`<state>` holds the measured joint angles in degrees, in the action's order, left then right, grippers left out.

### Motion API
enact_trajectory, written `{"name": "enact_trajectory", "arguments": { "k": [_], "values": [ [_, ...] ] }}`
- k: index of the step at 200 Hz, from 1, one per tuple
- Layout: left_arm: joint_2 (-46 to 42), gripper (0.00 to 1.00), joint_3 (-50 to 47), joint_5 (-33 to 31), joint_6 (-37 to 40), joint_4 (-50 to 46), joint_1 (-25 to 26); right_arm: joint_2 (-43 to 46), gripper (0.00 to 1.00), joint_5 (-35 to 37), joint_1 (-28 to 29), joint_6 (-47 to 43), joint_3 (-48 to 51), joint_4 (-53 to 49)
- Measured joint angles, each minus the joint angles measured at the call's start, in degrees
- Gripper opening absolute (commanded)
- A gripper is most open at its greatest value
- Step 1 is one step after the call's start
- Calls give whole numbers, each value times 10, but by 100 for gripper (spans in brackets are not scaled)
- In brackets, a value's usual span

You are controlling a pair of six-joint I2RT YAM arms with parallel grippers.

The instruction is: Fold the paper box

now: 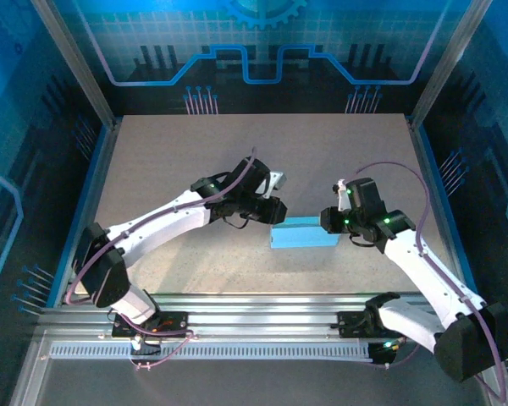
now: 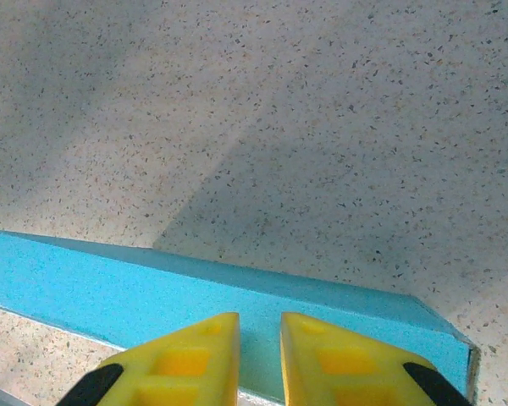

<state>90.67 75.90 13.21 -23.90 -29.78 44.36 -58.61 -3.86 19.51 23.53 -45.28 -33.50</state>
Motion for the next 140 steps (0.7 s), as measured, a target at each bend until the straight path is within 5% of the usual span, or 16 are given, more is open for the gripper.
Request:
{"name": "enact_trajectory", "arguments": {
  "k": [48, 140],
  "values": [
    [28, 9, -27, 19, 1, 33, 0, 10, 21, 4, 3, 2, 14, 15],
    [6, 8, -117, 52, 3, 137, -11, 22, 20, -1, 5, 6, 22, 18]
  ]
}}
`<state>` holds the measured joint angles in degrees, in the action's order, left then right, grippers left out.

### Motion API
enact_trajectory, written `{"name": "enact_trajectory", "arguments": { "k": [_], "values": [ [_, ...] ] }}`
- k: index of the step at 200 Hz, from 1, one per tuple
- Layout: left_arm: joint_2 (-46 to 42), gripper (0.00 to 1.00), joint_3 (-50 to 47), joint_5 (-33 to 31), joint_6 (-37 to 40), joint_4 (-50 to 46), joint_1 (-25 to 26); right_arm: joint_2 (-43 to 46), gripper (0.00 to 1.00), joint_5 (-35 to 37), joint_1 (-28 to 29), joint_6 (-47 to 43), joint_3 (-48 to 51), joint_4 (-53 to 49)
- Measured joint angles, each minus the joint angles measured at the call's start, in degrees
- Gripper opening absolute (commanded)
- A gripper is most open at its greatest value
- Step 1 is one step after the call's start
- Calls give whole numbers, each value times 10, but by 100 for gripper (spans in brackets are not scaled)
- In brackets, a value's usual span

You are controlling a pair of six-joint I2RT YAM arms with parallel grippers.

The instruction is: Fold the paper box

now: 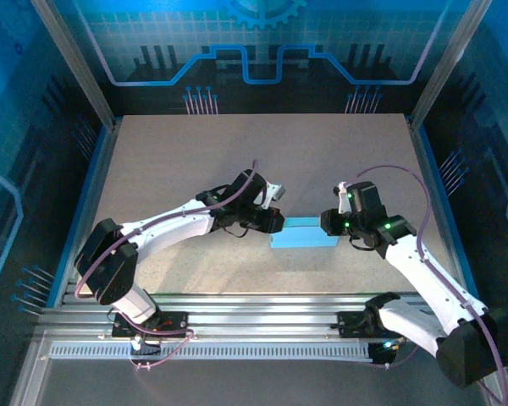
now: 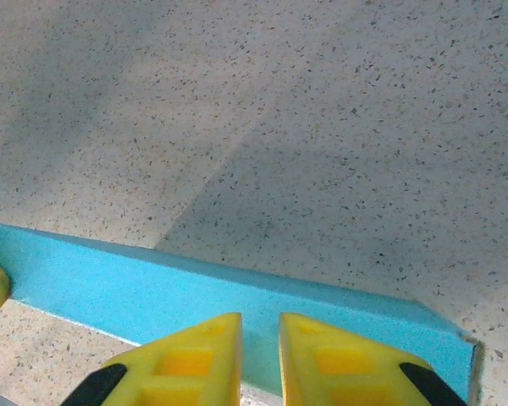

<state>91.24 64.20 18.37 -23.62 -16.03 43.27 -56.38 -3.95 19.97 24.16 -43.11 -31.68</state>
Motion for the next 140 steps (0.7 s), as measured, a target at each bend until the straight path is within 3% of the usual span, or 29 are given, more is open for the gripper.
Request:
{"name": "enact_trajectory", "arguments": {
  "k": [45, 64, 97, 120, 140],
  "values": [
    [-3, 8, -11, 6, 2, 19, 0, 18, 22, -54, -31, -10, -3, -8],
    [-8, 10, -17, 7, 2, 24, 0, 25, 28, -83, -56, -22, -9, -15],
    [-13, 23, -18, 9, 3, 24, 0, 23, 46, -111, -60, -51, -47, -50],
    [-15, 29, -16, 15, 5, 26, 0, 11, 56, -90, -23, -62, -87, -69],
    [-15, 33, -9, 19, 1, 26, 0, 9, 72, -77, 8, -75, -107, -80]
  ]
}}
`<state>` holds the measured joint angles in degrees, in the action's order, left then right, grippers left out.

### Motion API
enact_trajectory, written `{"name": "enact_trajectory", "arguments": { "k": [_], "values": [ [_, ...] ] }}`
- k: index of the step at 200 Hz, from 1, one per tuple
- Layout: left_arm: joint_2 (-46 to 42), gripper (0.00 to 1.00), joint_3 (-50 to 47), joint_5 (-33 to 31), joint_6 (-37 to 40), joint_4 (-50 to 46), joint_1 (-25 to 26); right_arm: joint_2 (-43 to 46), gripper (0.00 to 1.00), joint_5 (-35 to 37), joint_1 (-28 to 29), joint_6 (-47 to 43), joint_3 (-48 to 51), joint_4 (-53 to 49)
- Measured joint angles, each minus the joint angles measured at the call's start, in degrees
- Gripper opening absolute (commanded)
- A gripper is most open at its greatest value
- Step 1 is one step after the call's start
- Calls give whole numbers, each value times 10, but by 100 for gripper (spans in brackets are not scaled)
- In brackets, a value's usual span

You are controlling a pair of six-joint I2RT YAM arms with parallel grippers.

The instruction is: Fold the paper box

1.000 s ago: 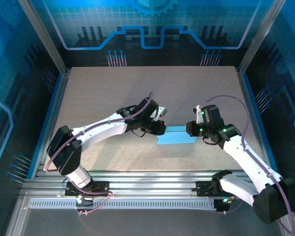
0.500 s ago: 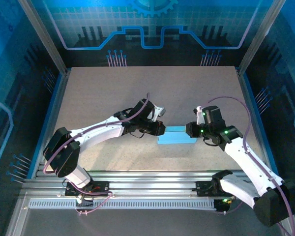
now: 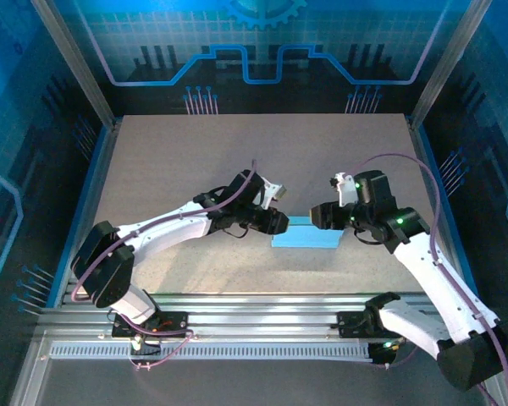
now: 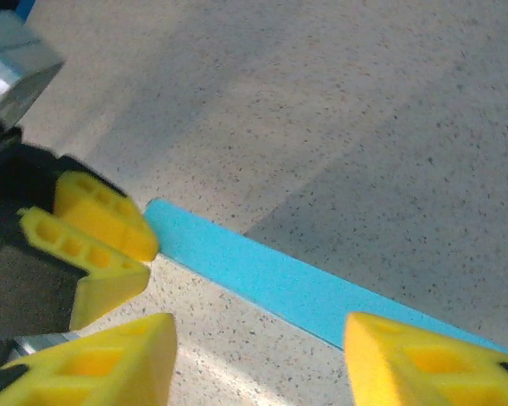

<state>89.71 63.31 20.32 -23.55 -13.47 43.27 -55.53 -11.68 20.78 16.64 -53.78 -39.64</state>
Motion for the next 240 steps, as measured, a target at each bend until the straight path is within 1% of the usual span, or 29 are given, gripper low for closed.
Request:
{"name": "enact_trajectory", "arguments": {
  "k": [14, 39, 52, 68, 79, 105, 132, 151, 175, 212, 240],
  "values": [
    [-1, 37, 12, 2, -1, 0, 0, -9, 79, 5, 13, -21, -16, -10],
    [-21, 40, 21, 4, -1, 1, 0, -50, 85, 26, 47, -71, -60, -45],
    [-41, 42, 21, 5, -1, 0, -3, -73, 92, 42, 64, -93, -82, -60],
    [-76, 42, 16, 5, -1, 1, -10, -97, 95, 57, 77, -113, -99, -75],
    [-104, 44, 4, 5, -1, 1, -19, -111, 100, 64, 81, -129, -108, -88],
    [-174, 45, -43, 6, -3, -5, -55, -151, 100, 80, 94, -163, -133, -119],
    [-232, 45, -86, 5, -4, -29, -97, -206, 100, 101, 129, -198, -165, -140],
    [-266, 45, -103, 5, -4, -47, -115, -244, 99, 111, 148, -218, -183, -149],
    [-298, 45, -112, 5, -5, -64, -129, -291, 98, 115, 159, -238, -203, -153],
    [-331, 45, -125, 5, -5, -80, -140, -345, 87, 115, 174, -253, -211, -153],
    [-340, 44, -130, 5, -6, -86, -140, -355, 81, 114, 178, -257, -200, -137]
  ]
}}
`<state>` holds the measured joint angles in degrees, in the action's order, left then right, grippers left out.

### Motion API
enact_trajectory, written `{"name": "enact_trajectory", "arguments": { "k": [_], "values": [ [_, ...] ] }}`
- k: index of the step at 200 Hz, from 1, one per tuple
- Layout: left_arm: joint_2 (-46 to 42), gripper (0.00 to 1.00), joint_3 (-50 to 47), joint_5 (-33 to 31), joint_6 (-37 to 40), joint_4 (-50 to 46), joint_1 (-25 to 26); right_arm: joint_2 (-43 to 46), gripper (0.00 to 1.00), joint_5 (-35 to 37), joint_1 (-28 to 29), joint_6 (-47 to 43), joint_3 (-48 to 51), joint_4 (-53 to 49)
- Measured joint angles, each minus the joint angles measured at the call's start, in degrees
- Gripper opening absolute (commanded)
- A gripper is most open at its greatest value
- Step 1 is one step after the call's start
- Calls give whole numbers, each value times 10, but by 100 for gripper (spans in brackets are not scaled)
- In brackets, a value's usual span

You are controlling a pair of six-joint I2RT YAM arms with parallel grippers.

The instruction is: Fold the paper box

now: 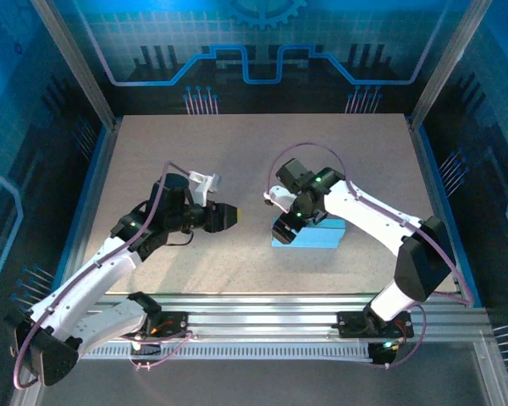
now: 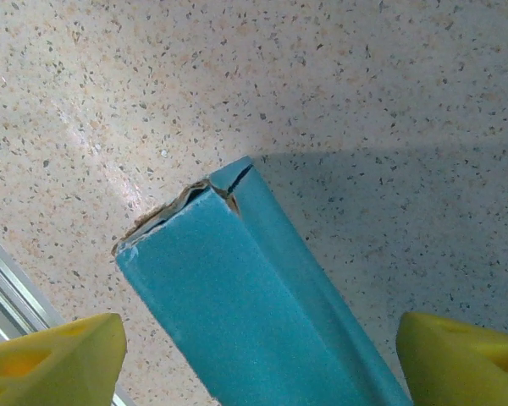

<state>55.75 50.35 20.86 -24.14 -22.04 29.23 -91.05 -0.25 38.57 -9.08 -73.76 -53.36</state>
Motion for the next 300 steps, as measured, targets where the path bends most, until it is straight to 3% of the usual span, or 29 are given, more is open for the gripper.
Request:
{"name": "enact_trajectory", "arguments": {
  "k": [33, 140, 230, 254, 278, 300],
  "values": [
    [0, 44, 0, 0, -1, 0, 0, -3, 68, -2, 0, 0, 6, 19],
    [1, 43, -18, 0, -10, 0, -2, -73, 43, -67, -20, 1, -41, 44],
    [-21, 46, -18, 0, -1, -21, -3, -114, 38, -140, -49, 21, -95, 58],
    [-29, 63, -14, -1, 9, -43, -3, -134, 36, -177, -61, 35, -111, 72],
    [-36, 98, 6, -7, 24, -66, -4, -165, 33, -209, -76, 54, -128, 94],
    [-39, 99, 31, -21, 32, -78, -5, -185, 33, -237, -91, 86, -130, 116]
  ]
}}
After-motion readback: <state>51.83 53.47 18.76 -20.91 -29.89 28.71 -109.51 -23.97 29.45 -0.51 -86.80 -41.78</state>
